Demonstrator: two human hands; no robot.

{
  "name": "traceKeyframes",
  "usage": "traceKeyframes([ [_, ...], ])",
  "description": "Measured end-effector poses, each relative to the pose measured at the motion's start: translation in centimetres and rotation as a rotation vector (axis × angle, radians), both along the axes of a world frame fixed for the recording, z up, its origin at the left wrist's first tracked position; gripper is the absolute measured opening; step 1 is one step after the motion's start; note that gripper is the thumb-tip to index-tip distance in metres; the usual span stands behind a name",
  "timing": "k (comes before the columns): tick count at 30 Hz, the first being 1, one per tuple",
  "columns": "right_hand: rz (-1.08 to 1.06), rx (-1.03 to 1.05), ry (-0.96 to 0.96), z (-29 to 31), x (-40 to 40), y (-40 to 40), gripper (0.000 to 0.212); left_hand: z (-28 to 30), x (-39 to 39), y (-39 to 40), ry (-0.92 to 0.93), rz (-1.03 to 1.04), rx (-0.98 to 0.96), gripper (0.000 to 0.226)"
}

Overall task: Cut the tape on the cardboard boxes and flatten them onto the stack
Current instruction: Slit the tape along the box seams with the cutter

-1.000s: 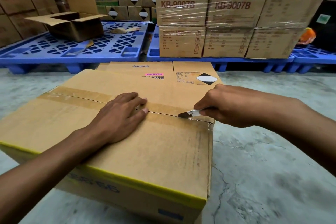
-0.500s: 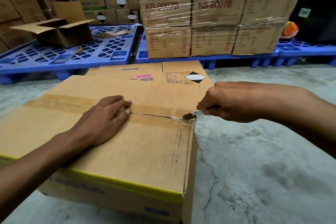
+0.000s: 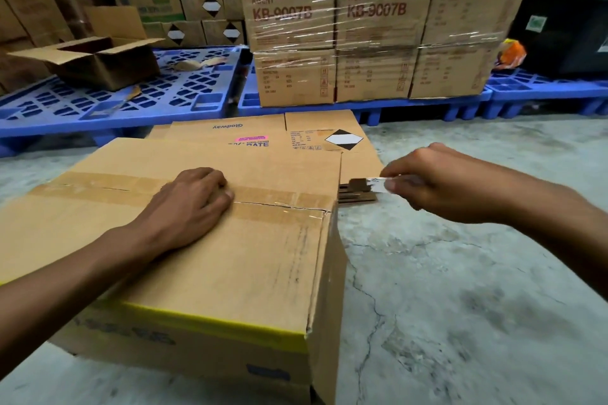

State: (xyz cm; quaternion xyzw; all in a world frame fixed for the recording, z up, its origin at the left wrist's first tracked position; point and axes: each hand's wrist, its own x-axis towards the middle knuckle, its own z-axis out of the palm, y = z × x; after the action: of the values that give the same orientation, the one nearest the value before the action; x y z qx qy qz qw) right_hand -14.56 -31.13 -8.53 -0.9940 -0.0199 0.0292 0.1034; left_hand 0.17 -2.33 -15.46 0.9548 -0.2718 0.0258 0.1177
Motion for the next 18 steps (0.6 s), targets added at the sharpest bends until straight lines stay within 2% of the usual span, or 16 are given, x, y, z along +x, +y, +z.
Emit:
traceKeyframes([
  [3, -0.172, 0.326, -0.083, -1.7, 0.6, 0.3, 0.028, 0.8, -0.3, -3.2, 0.053, -0.074, 0.054, 0.049],
  [7, -0.351, 0.625, -0.008, -4.7, 0.4, 0.9, 0.029, 1.6, -0.2, -7.6, 0.167, -0.087, 0.01, 0.056],
  [12, -0.432, 0.833, -0.004, -6.7, 0.0, 1.1, 0.03, 2.7, 0.9, -12.6, 0.269, 0.104, 0.018, 0.08],
  [15, -0.434, 0.946, -0.018, -7.2, 0.0, 1.3, 0.028, 2.8, 1.4, -14.8, 0.249, 0.16, 0.124, 0.101],
  [18, -0.422, 0.991, -0.024, -7.5, 0.0, 1.6, 0.027, 2.6, 1.6, -16.0, 0.224, 0.147, 0.236, 0.103],
])
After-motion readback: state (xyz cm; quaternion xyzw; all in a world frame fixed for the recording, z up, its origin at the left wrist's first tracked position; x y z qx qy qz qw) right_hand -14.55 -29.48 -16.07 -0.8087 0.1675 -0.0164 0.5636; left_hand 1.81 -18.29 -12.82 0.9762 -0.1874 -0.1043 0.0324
